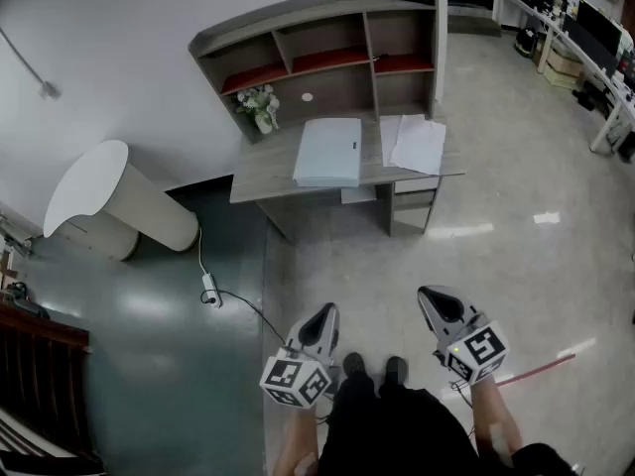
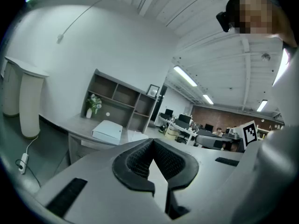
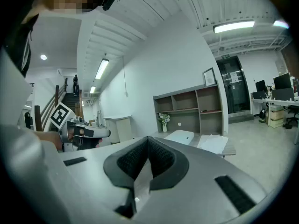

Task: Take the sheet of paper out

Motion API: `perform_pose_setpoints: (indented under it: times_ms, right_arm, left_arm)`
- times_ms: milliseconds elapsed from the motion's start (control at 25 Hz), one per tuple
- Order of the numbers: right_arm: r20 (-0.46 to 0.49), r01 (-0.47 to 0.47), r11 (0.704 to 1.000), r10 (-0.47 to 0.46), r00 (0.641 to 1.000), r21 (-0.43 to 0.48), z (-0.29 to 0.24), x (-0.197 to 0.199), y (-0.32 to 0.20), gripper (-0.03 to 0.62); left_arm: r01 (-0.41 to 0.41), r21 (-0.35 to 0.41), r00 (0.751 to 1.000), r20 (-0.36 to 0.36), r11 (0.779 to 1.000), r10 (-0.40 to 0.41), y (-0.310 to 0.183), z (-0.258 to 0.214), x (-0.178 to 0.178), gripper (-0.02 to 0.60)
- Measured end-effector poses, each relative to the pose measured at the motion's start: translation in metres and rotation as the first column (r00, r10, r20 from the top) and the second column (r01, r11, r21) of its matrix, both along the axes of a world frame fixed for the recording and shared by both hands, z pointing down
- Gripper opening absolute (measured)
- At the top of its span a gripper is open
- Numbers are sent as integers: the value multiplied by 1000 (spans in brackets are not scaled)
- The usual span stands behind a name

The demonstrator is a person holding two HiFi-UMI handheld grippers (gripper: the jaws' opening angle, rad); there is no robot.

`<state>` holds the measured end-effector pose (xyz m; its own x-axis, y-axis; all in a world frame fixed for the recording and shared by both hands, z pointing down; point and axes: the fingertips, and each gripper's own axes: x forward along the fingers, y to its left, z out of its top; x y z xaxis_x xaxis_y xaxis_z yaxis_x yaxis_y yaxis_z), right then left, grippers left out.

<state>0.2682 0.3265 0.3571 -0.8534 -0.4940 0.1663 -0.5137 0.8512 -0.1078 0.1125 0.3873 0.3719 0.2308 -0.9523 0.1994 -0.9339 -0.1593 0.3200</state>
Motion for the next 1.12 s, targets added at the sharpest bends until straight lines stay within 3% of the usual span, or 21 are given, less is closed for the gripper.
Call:
perform_pose_setpoints:
  times_ms: [360, 600, 880, 1120]
  right_arm:
    - [8, 26, 1000, -26, 1000, 15, -5, 4, 22, 14]
    - [40, 38, 998, -36, 999, -50, -1, -1, 25, 14]
    - [-16, 30, 998, -31, 999, -56, 11, -21, 11, 14]
    - [-88, 56, 998, -53, 995, 27, 13, -59, -10, 14]
  left_arm:
    - [25, -7, 1000, 11, 1000, -25, 25, 0, 4, 14]
    - [54, -25, 998, 12, 998, -54, 35, 6, -1, 14]
    - [64, -51, 998, 23, 997, -62, 24, 17, -27, 14]
    - [48, -59, 998, 30, 997, -46, -12, 21, -62, 14]
